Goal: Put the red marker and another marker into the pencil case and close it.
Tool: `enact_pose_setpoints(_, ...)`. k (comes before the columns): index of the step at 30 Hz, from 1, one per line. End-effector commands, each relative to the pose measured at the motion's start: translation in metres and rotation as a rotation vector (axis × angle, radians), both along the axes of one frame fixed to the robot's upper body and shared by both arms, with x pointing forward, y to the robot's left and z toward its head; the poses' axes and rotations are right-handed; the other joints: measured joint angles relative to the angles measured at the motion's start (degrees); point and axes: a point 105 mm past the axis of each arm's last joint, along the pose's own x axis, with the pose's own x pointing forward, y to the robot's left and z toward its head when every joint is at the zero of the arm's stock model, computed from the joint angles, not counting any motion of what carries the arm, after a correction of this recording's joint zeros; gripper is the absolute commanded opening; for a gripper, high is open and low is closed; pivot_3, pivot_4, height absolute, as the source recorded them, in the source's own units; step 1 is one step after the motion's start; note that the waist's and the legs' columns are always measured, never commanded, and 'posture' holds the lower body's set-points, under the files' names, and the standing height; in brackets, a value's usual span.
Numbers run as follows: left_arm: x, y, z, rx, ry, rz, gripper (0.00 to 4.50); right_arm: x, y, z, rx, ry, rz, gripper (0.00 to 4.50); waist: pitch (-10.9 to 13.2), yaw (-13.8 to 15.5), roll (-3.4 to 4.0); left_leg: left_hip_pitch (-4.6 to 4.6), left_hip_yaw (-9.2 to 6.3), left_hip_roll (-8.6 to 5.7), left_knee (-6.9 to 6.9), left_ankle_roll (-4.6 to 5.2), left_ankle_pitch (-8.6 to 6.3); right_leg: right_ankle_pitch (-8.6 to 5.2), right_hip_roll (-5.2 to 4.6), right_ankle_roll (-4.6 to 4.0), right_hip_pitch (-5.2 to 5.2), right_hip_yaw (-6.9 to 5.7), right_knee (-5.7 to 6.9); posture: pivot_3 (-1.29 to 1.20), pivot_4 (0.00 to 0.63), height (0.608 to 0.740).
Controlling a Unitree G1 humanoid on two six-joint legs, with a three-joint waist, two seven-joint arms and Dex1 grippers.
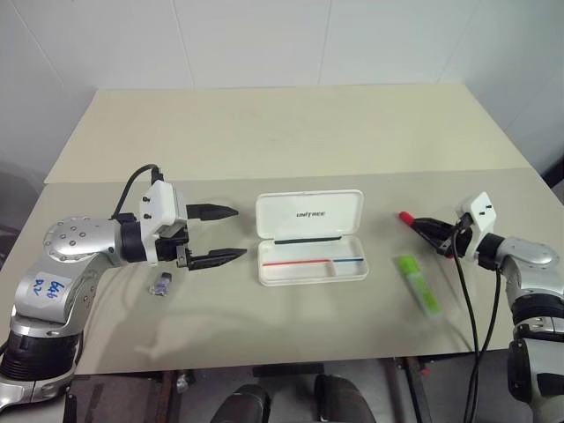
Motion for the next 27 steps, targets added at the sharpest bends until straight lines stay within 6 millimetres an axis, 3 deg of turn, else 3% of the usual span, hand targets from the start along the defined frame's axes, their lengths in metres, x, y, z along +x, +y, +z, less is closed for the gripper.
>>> enact_pose_setpoints(1,-0.006,-0.006,0.009,0.008,-0.042,-0.036,3.59,0.003,0.005,0.008,-0.031,-0.034,0.014,0.03,0.0,0.0,0.00,0.00,0.04,0.00,0.01,0.00,0.00,0.01,0.00,-0.01,0.00,0.00,0.00,0.00,0.150,0.740)
enact_pose_setpoints(6,-0.005,-0.006,0.003,0.020,-0.034,-0.044,3.59,0.006,0.012,0.032,-0.037,-0.091,0.051,0.03,0.0,0.0,0.06,-0.01,0.16,0.02,-0.01,0.00,0.00,0.02,0.00,-0.01,-0.05,0.01,-0.02,0.00,0.150,0.740)
enact_pose_setpoints(13,-0.003,-0.007,0.000,0.026,-0.027,-0.054,3.59,0.002,0.013,0.027,-0.038,-0.057,0.062,0.03,0.0,0.1,0.06,-0.02,0.16,0.07,-0.08,0.01,-0.01,0.02,0.01,-0.01,-0.10,-0.04,-0.02,0.00,0.150,0.740)
enact_pose_setpoints(16,-0.003,-0.005,-0.001,0.028,-0.026,-0.053,3.59,0.000,0.013,0.027,-0.050,-0.066,0.060,0.62,0.0,0.2,0.06,-0.02,0.16,0.07,-0.09,0.02,-0.01,0.02,0.01,-0.01,-0.11,-0.05,-0.02,0.00,0.150,0.740)
enact_pose_setpoints(24,-0.003,-0.003,-0.003,0.035,-0.024,-0.056,3.59,0.001,-0.008,0.047,-0.116,-0.124,-0.004,3.54,0.1,0.2,0.09,-0.02,0.34,0.10,-0.05,0.01,-0.01,0.02,0.01,-0.01,-0.11,-0.04,-0.05,0.00,0.150,0.740)
enact_pose_setpoints(27,-0.003,-0.003,-0.004,0.039,-0.024,-0.056,3.59,-0.005,-0.021,0.037,-0.151,-0.058,-0.032,3.54,0.0,0.2,0.08,-0.02,0.34,0.10,-0.04,0.01,-0.01,0.03,0.01,-0.02,-0.11,-0.04,-0.04,0.00,0.150,0.740)
